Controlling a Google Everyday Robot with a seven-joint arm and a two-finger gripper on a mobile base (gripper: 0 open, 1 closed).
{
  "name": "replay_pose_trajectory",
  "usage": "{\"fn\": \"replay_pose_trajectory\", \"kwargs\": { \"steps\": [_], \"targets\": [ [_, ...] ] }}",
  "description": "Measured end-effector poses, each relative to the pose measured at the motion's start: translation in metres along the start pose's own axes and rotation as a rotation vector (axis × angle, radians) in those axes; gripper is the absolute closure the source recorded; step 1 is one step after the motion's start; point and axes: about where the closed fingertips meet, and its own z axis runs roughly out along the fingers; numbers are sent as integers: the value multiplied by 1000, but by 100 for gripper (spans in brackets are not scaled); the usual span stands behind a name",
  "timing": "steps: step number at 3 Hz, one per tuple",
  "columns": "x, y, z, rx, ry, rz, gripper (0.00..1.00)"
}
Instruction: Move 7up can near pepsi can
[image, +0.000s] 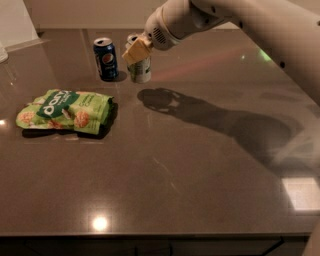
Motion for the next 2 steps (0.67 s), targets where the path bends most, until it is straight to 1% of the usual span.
{"fn": "replay_pose_trajectory", "kwargs": {
  "steps": [2],
  "targets": [
    [4,-22,29,12,21,5,100]
  ]
}}
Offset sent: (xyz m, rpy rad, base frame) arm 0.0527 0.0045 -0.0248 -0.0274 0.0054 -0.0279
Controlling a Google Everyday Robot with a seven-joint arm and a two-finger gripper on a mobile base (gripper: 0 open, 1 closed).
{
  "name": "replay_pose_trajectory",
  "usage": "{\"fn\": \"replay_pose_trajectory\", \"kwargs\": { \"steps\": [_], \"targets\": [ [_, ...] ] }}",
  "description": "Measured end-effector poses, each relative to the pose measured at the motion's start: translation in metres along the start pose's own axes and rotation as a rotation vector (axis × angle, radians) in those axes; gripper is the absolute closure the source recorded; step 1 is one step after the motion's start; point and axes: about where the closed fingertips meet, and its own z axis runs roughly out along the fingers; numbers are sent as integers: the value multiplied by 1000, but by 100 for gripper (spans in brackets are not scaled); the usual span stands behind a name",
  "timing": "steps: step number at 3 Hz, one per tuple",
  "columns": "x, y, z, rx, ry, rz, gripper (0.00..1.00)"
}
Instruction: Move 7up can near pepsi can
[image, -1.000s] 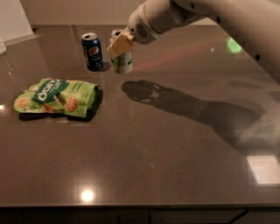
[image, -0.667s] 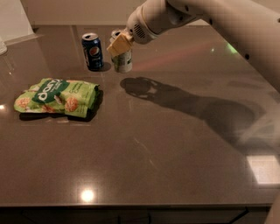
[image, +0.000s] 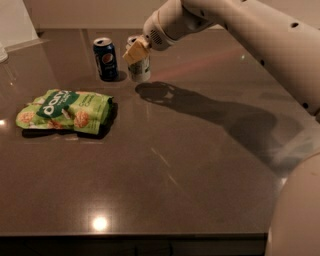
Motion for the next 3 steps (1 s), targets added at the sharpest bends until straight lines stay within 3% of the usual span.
{"fn": "replay_pose_trajectory", "kwargs": {
  "steps": [1,2,3],
  "targets": [
    [-2,-16,37,-22,3,5,100],
    [-2,-18,44,-30,7,8,100],
    [-2,-17,49,-52,15,12,82]
  ]
}}
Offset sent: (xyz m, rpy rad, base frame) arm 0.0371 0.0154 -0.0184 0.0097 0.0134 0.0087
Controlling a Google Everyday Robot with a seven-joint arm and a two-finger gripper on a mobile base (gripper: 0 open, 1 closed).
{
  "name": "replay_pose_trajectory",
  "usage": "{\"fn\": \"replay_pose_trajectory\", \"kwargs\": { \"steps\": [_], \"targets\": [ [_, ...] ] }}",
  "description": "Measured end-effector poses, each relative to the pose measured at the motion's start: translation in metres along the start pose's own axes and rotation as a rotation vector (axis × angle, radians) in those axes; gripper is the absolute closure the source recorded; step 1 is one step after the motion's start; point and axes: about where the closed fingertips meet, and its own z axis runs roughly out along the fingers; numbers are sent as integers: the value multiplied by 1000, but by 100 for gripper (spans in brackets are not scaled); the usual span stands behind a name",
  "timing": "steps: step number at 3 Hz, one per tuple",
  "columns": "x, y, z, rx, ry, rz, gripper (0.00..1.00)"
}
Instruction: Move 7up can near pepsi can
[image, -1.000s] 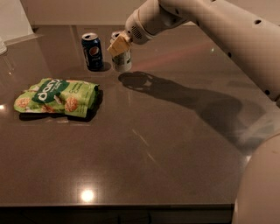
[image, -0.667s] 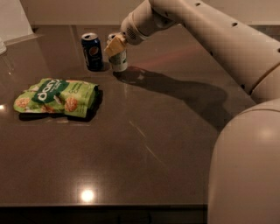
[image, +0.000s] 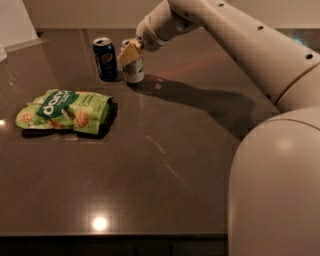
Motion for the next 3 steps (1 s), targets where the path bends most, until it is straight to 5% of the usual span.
{"fn": "replay_pose_trajectory", "kwargs": {
  "steps": [3],
  "targets": [
    [2,5,10,-39,26,4,12]
  ]
}}
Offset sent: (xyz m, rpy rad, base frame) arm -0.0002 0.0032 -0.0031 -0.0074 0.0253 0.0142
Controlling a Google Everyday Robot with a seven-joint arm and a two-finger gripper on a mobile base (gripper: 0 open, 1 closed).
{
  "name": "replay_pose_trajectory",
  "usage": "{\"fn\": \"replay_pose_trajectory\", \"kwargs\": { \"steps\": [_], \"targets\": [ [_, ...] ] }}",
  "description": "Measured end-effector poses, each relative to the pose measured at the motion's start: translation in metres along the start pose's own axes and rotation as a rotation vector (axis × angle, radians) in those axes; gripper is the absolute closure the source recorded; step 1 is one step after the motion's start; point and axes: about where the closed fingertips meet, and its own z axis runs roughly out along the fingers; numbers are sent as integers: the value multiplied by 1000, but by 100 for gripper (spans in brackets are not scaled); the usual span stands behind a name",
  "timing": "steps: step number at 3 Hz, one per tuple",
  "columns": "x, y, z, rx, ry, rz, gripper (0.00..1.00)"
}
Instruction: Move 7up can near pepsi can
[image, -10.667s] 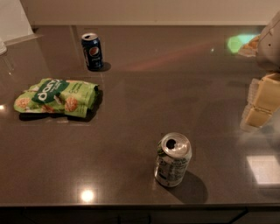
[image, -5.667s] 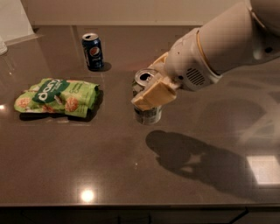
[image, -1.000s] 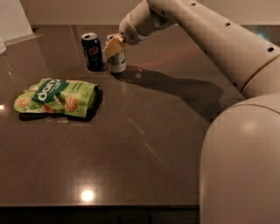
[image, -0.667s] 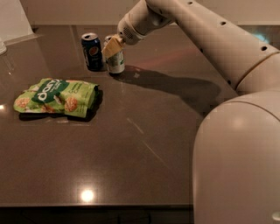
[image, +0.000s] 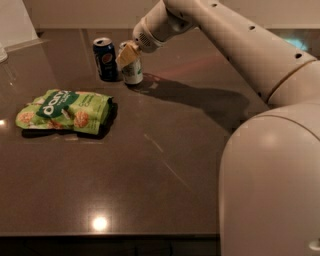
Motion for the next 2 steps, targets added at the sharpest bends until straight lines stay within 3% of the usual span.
{"fn": "replay_pose_trajectory", "kwargs": {
  "steps": [1,2],
  "targets": [
    [0,1,3,-4,2,0,0],
    [0,1,3,-4,2,0,0]
  ]
}}
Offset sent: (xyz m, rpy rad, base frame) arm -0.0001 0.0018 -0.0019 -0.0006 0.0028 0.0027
